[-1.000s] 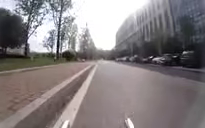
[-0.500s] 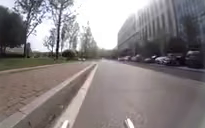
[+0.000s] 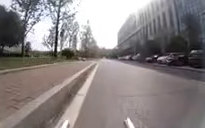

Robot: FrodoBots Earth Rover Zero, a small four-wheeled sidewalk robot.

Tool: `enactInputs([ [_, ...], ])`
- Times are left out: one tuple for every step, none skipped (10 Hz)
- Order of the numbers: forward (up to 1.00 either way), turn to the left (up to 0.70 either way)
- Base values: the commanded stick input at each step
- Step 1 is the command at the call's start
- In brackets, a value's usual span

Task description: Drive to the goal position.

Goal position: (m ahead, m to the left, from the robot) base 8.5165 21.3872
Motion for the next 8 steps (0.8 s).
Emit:
enactInputs([
  [0.70,-0.14],
  [0.70,-0.14],
  [0.70,-0.05],
  [0.70,0.00],
  [0.70,0.00],
  [0.70,0.00],
  [0.70,0.00],
  [0.70,0.00],
])
